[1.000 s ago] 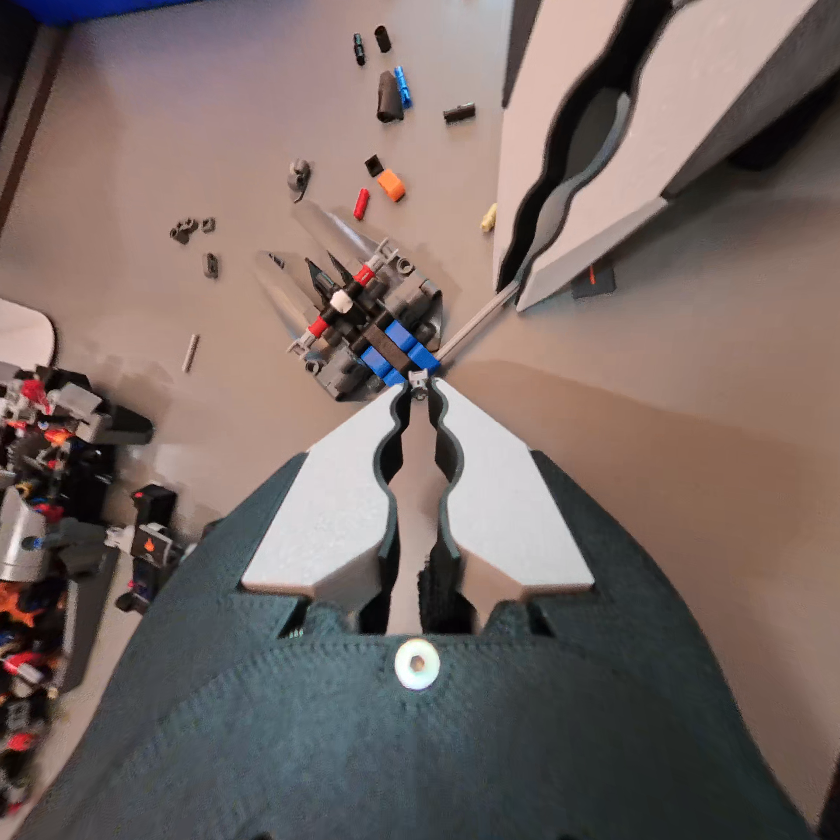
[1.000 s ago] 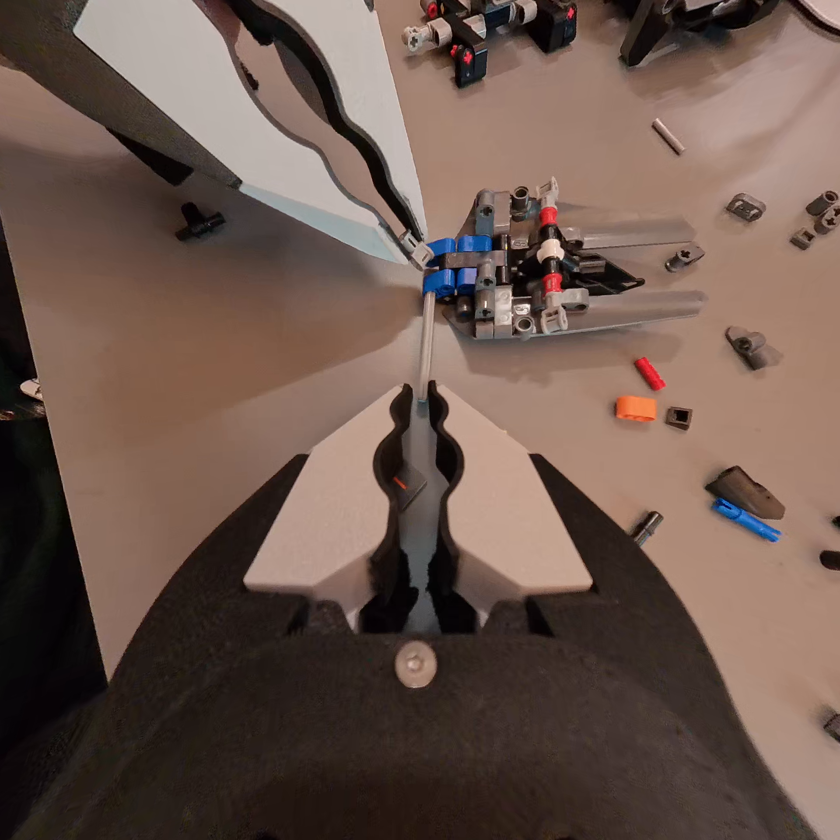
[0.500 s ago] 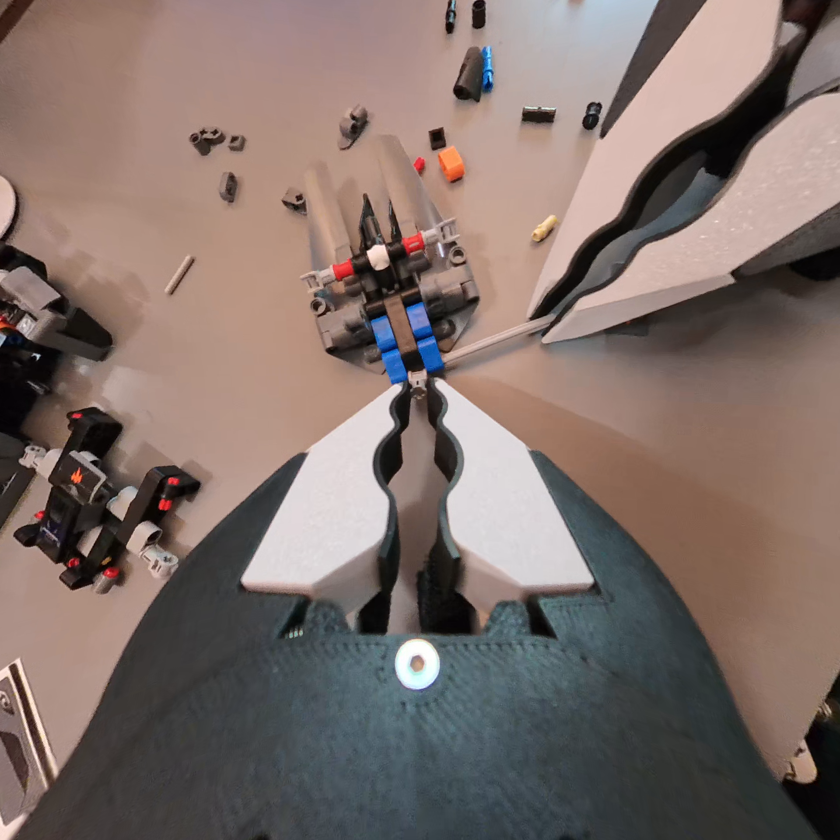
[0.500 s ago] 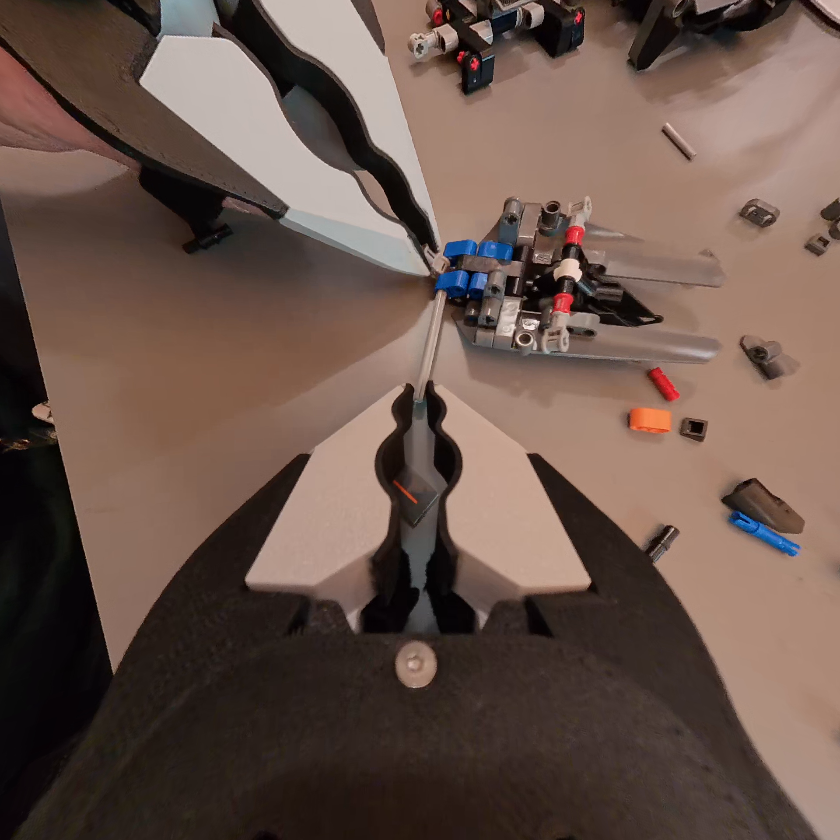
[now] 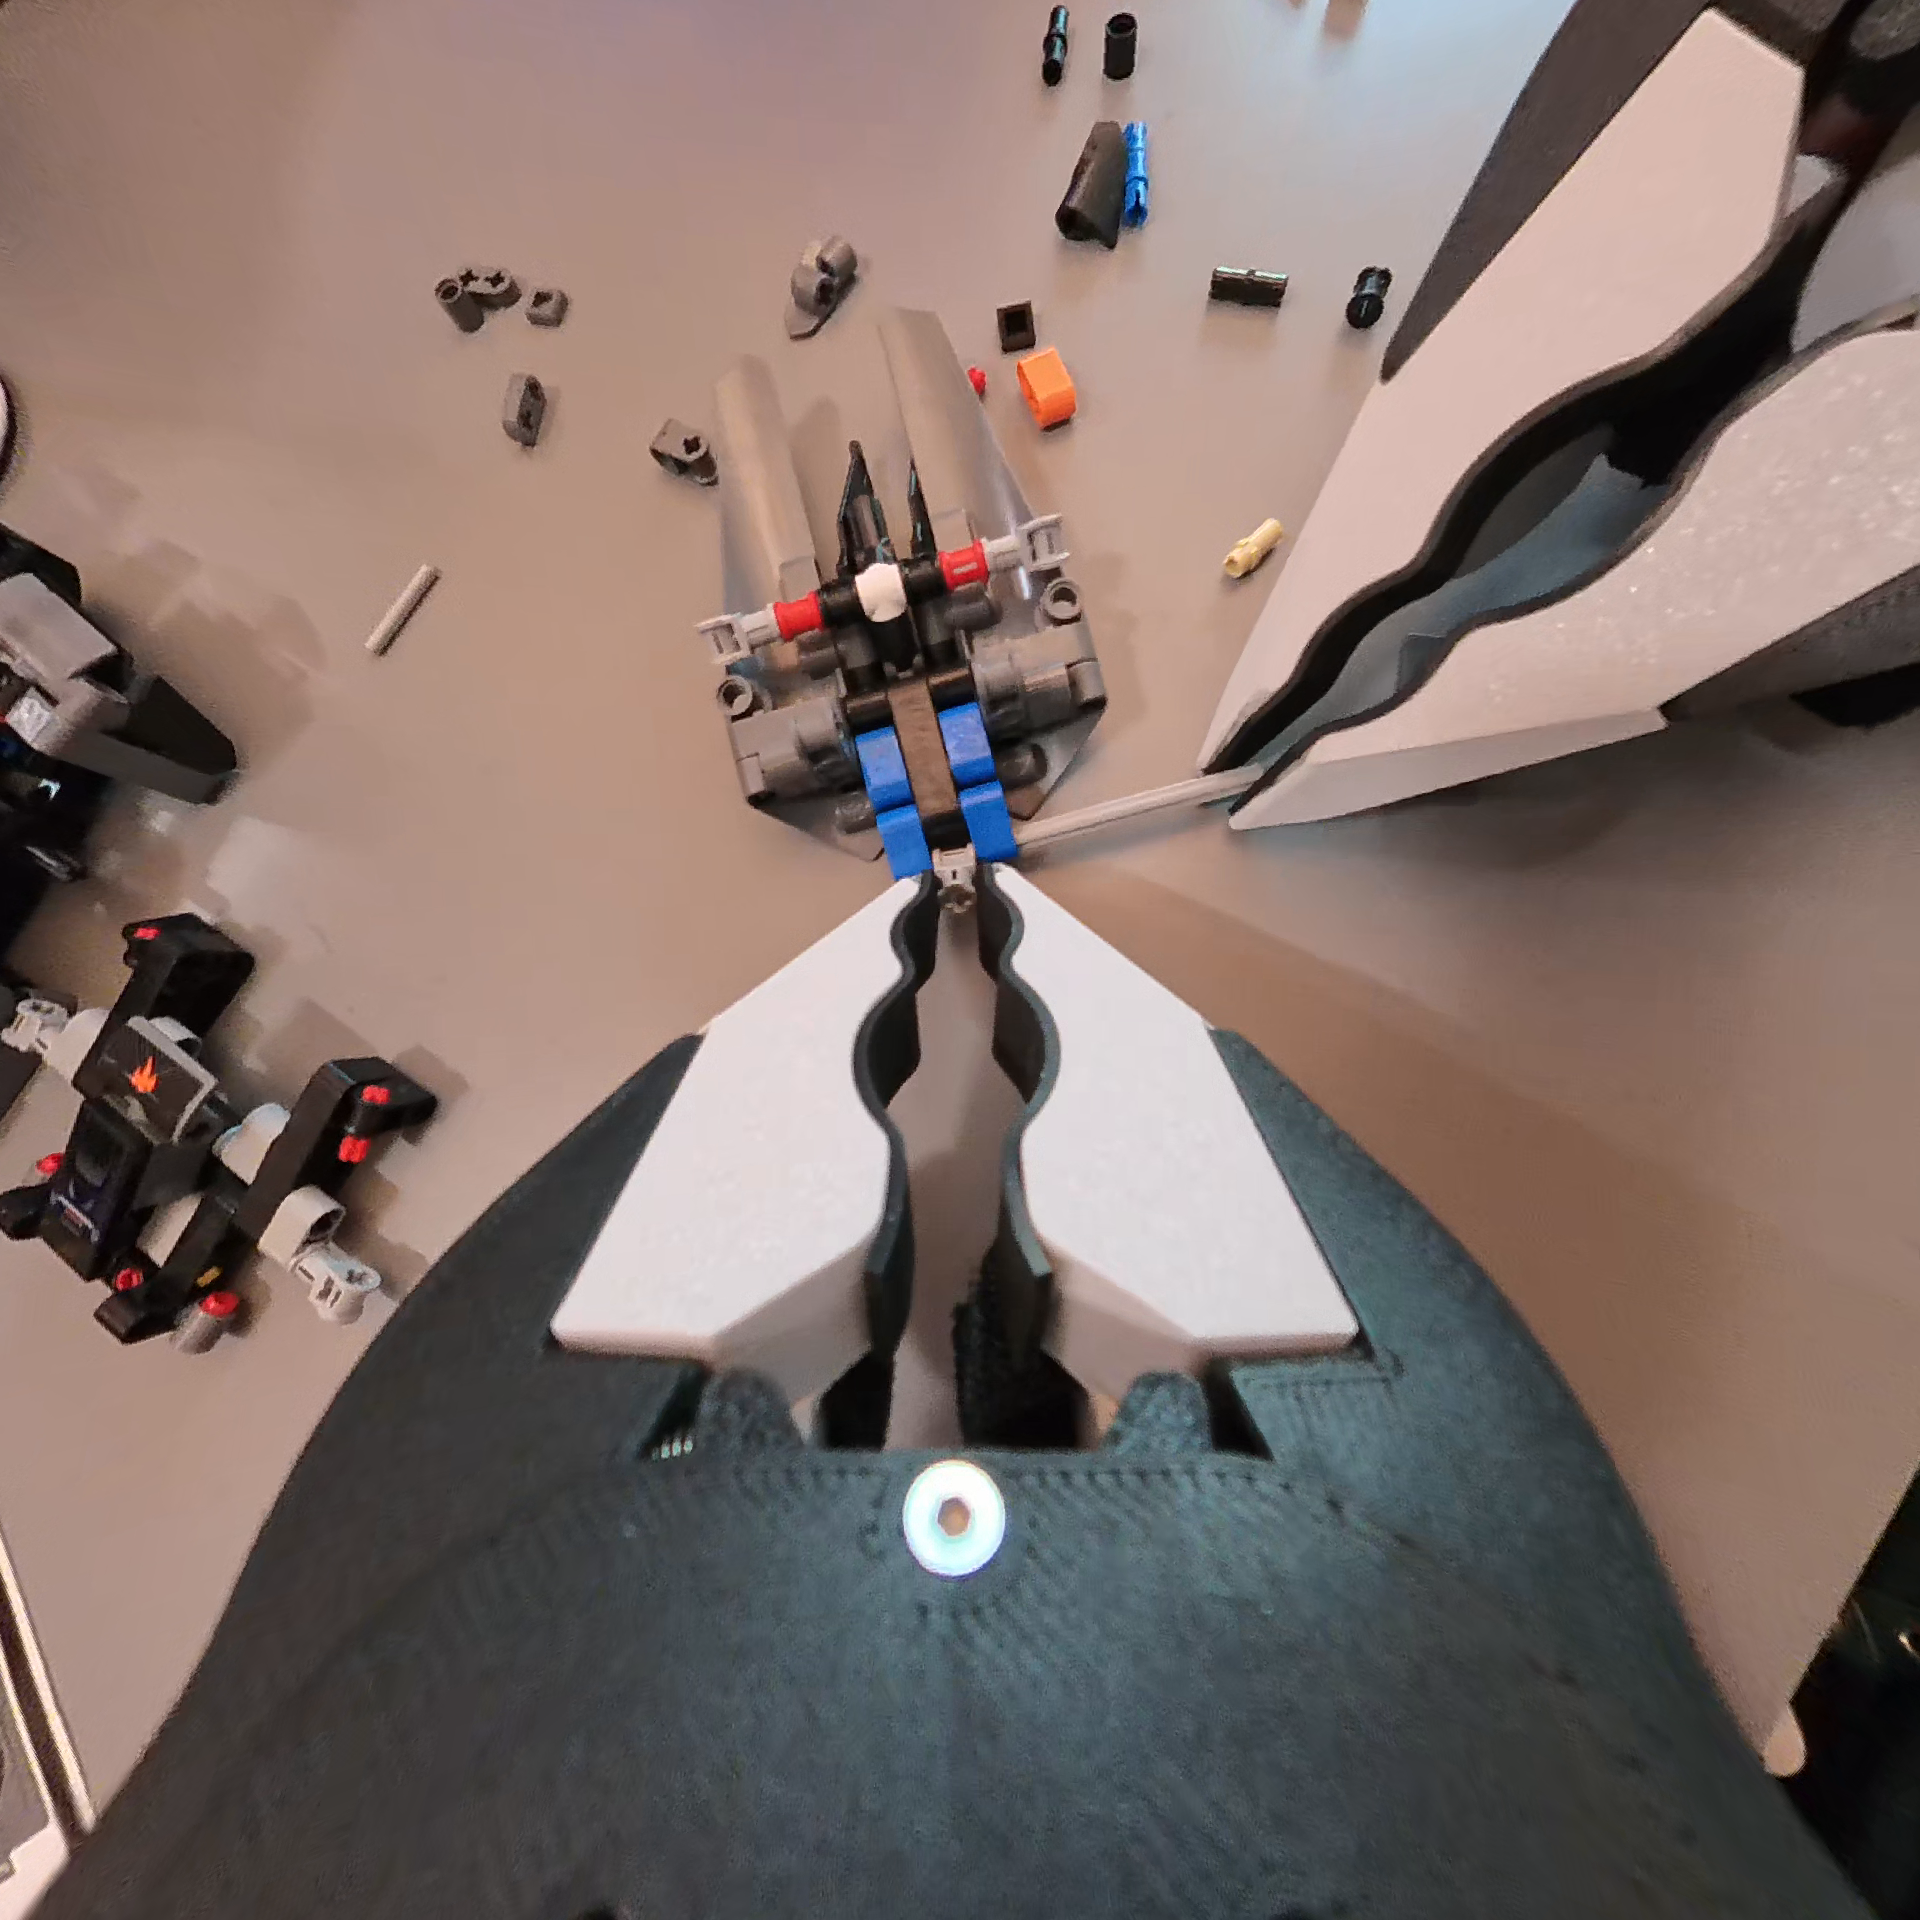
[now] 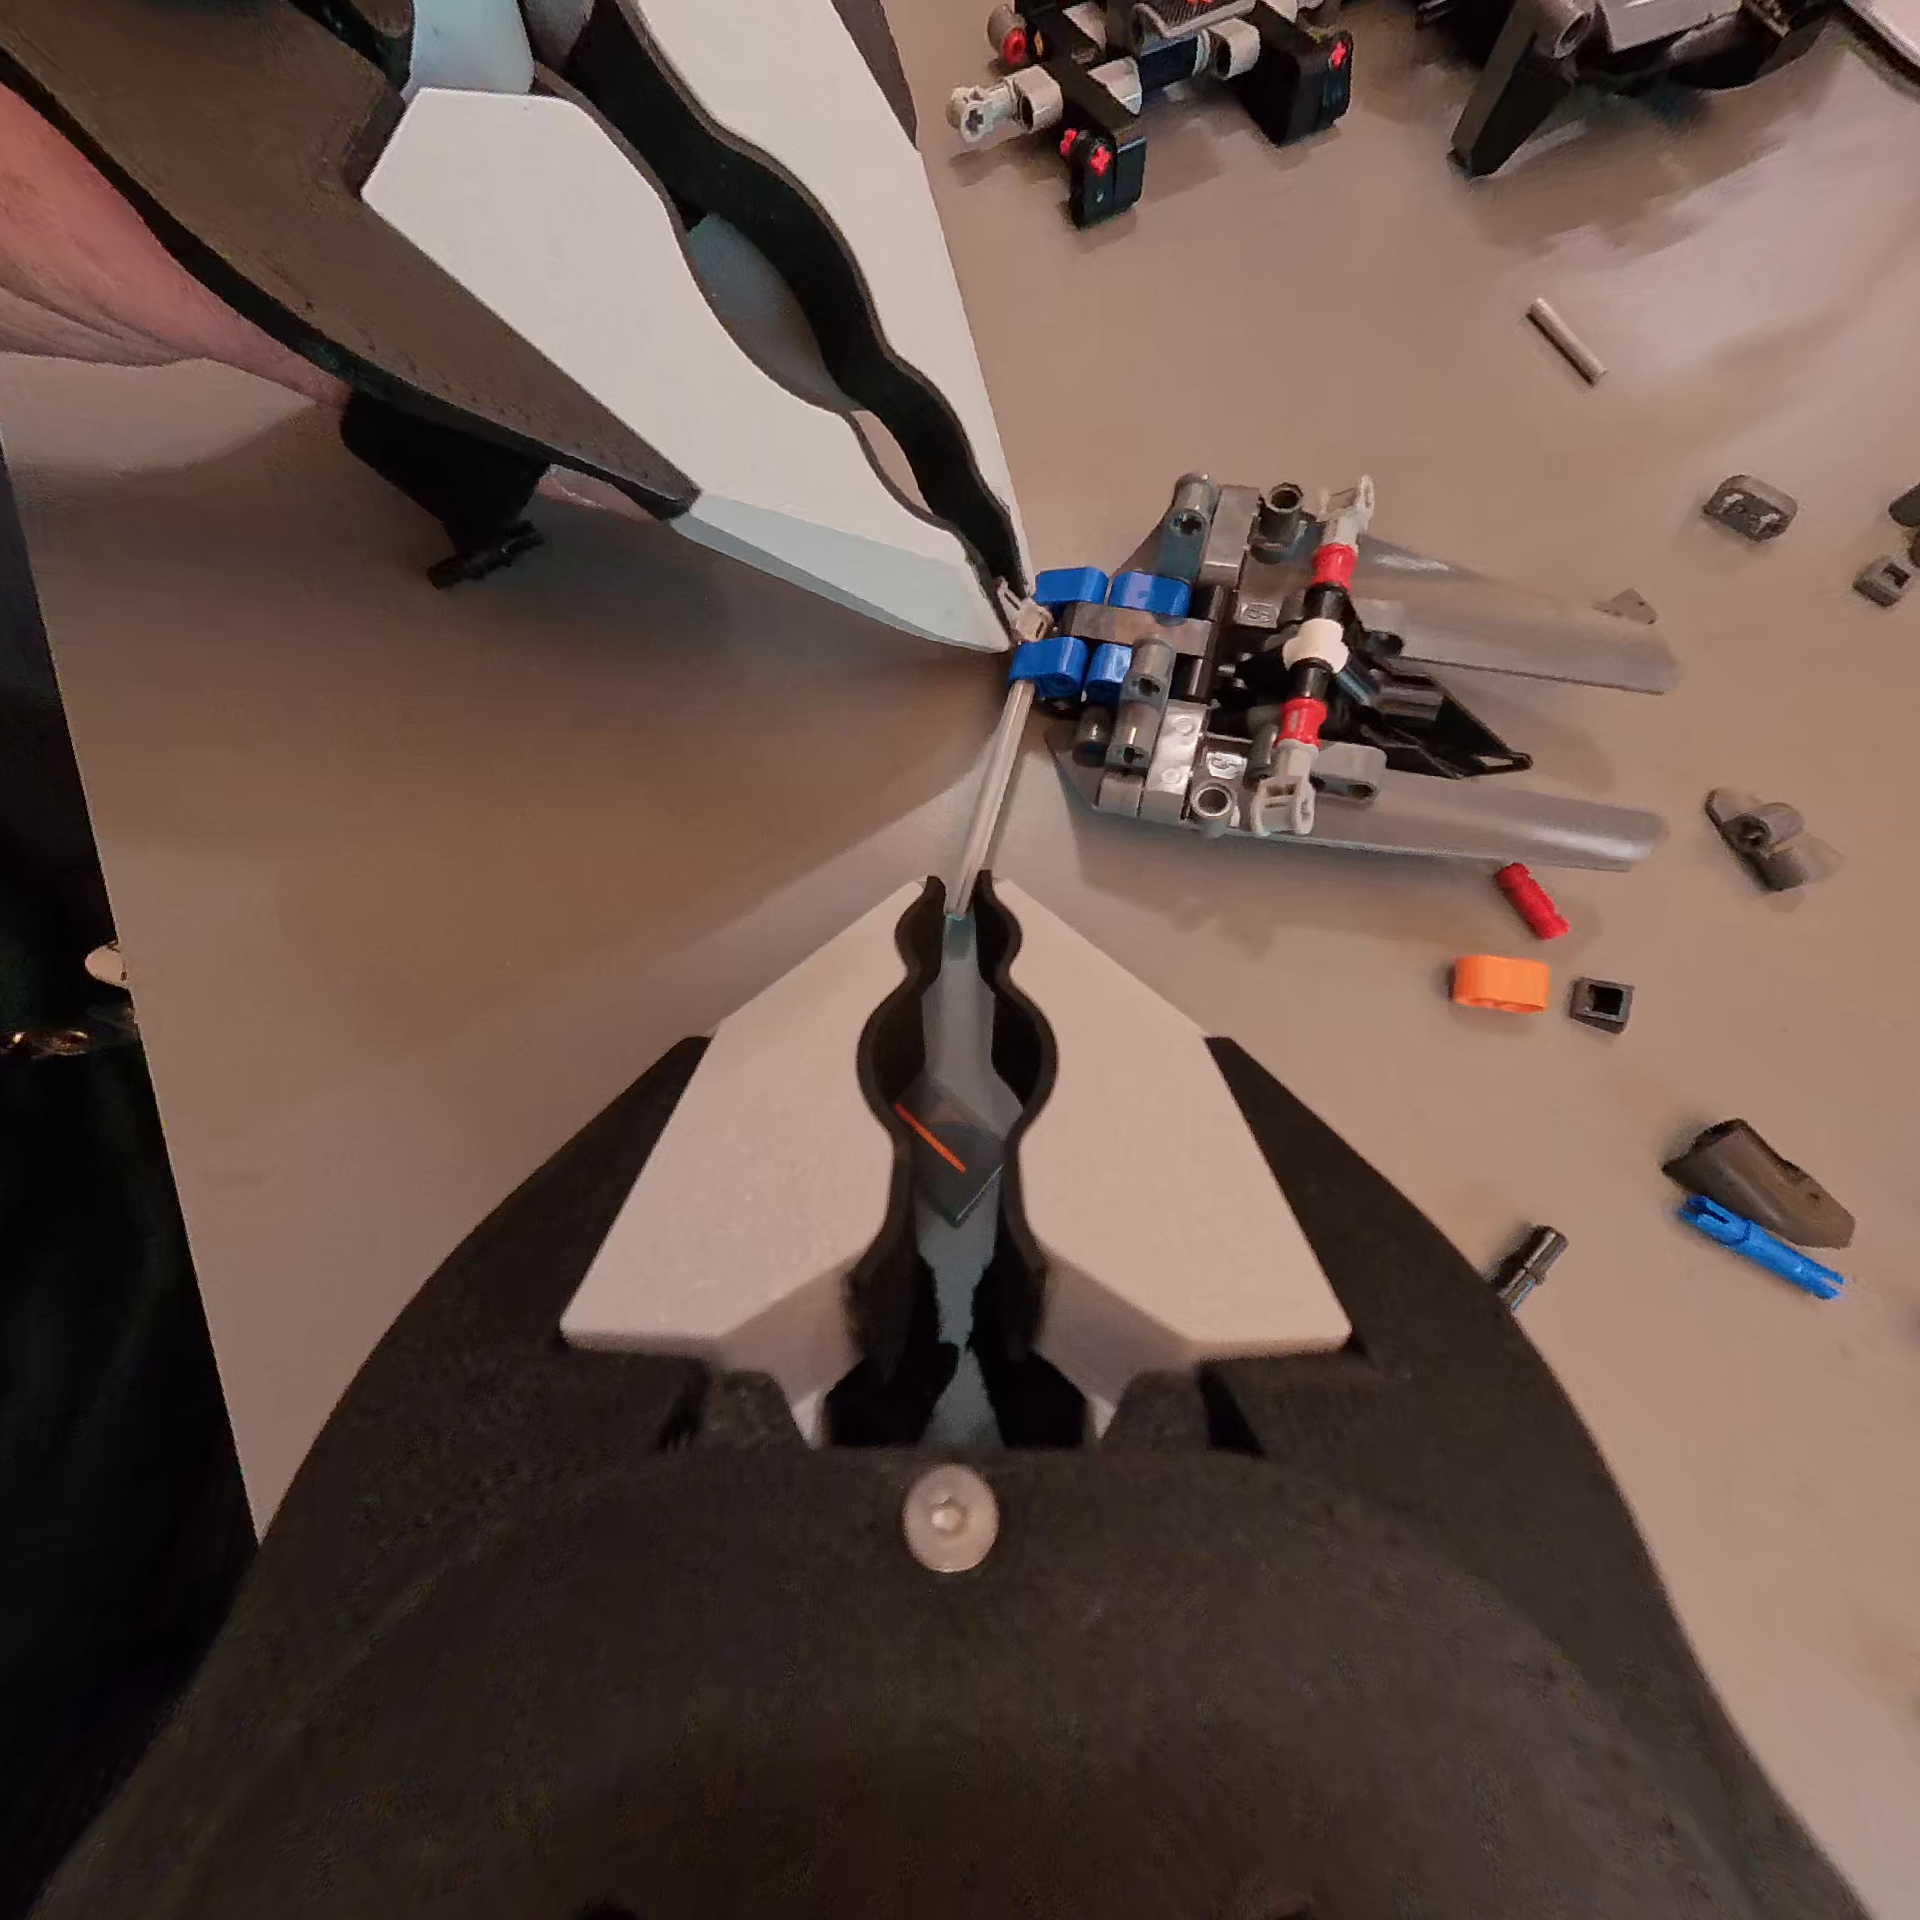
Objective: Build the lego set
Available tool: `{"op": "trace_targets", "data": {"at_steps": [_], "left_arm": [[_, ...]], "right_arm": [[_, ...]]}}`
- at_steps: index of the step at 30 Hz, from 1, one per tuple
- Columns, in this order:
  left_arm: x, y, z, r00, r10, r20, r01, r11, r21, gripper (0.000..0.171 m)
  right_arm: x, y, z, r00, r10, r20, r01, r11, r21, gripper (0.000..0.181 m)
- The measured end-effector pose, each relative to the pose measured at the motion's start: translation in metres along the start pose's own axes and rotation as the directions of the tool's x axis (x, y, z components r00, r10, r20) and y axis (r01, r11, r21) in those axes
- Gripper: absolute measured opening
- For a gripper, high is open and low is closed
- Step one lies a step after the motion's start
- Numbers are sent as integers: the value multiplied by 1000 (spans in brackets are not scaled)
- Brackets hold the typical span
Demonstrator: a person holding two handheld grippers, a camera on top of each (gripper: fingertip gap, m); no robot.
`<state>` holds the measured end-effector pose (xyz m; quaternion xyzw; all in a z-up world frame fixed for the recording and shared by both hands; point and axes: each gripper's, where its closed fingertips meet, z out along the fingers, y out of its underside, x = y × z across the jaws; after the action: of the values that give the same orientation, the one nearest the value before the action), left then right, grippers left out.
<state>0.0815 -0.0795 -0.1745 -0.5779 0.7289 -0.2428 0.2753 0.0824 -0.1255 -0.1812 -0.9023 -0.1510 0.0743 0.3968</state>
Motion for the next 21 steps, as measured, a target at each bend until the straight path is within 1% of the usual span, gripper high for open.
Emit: {"op": "trace_targets", "data": {"at_steps": [4,12,21], "left_arm": [[-1,-1,0,1000,-19,1,19,1000,6,5],[-3,-1,1,1000,-1,4,1,1000,-22,5],[-6,-3,4,1000,1,-7,-2,1000,-26,5]], "right_arm": [[-1,-1,1,1000,-2,3,2,1000,0,4],[-2,-2,2,1000,-15,11,15,1000,2,4],[-3,-4,4,999,-48,2,48,999,-9,4]]}}
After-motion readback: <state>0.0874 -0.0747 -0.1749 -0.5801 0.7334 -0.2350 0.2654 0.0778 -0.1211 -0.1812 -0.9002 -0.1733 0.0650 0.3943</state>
